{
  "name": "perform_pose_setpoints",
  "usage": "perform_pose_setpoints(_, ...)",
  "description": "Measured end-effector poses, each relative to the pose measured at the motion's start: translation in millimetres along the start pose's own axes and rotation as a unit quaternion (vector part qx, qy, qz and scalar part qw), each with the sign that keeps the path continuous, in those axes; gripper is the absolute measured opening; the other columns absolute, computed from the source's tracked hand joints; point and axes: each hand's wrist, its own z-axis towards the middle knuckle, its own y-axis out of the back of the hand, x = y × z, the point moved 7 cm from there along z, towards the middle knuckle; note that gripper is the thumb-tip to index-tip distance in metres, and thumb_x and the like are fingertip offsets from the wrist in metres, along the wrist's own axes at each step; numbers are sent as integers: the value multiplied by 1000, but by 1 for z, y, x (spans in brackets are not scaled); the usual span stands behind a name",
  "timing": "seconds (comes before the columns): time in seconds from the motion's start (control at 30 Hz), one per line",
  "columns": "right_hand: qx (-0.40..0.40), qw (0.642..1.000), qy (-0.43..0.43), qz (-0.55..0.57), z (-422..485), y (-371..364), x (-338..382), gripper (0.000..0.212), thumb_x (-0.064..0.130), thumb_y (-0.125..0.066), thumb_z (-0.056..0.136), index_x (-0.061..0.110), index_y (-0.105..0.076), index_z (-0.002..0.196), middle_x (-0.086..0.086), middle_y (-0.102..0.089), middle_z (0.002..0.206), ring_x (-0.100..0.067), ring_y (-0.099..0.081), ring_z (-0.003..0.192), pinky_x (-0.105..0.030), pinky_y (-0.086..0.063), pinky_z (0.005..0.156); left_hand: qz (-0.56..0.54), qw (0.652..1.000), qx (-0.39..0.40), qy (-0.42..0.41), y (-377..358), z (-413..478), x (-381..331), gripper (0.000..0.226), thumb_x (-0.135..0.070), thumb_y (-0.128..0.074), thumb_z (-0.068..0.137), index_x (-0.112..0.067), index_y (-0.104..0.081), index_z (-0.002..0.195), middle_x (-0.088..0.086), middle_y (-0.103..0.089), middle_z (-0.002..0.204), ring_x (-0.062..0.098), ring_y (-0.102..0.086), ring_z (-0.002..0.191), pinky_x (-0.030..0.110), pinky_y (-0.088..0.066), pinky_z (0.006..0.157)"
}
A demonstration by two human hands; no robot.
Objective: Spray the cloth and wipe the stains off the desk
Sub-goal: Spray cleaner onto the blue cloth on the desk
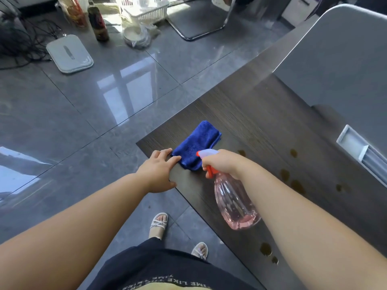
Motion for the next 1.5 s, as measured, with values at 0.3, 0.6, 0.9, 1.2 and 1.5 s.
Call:
perform_pose_setpoints(0.3,-92,993,18,73,5,36,3,15,5,-42,81,17,-41,71,-3,-45,71,-22,-45,66,-24,-32,51,52,997,59,-2,1,2,-7,90,-52,-60,81,-24,-9,149,9,-2,155,31,-8,139,39,-31,107)
perform_pose_setpoints(0.6,-127,988,19,90,12,56,9,16,6,-43,78,21,-49,72,-3,-48,70,-17,-49,58,-26,-31,53,76,992,97,-1,4,8,-12,89,-55,-60,79,-19,-15,147,12,-13,149,34,-17,133,40,-33,108)
perform_pose_setpoints(0.9,-80,994,9,75,13,37,16,4,8,-46,80,11,-43,81,-6,-47,73,-15,-47,57,-21,-32,48,86,992,91,-7,5,8,-12,89,-57,-60,78,-19,-18,146,12,-16,148,35,-20,131,38,-31,105)
perform_pose_setpoints(1.2,-44,999,6,30,12,2,6,14,19,-47,75,17,-54,88,-12,-58,82,-21,-50,76,-33,-37,68,80,992,93,-3,6,9,-12,86,-59,-60,77,-19,-22,143,10,-20,145,34,-21,129,38,-35,101)
perform_pose_setpoints(1.5,-113,990,19,80,11,29,12,11,20,-52,78,31,-54,77,-4,-54,78,-18,-55,71,-29,-40,63,87,992,94,-11,8,8,-12,87,-59,-59,78,-19,-20,145,10,-18,146,34,-20,130,38,-34,103)
